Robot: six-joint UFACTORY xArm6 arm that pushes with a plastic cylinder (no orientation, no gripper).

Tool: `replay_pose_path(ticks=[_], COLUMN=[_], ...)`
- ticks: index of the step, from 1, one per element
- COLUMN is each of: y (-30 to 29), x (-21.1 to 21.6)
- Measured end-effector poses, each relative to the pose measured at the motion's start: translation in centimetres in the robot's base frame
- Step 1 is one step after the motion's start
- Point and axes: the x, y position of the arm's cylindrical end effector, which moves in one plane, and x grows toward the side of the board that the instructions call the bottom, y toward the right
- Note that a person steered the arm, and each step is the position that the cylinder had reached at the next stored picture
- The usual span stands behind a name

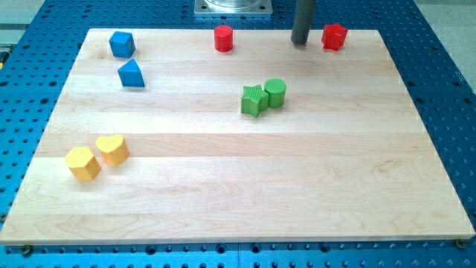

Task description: Adjust the green blocks at the center of the board

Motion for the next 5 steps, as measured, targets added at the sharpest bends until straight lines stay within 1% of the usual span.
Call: replay_pose_path(ticks=[1, 3, 4, 5], y=[0.0, -0.5, -7.7, -4.3], x=[0.0, 14.3, 17.8, 21.2])
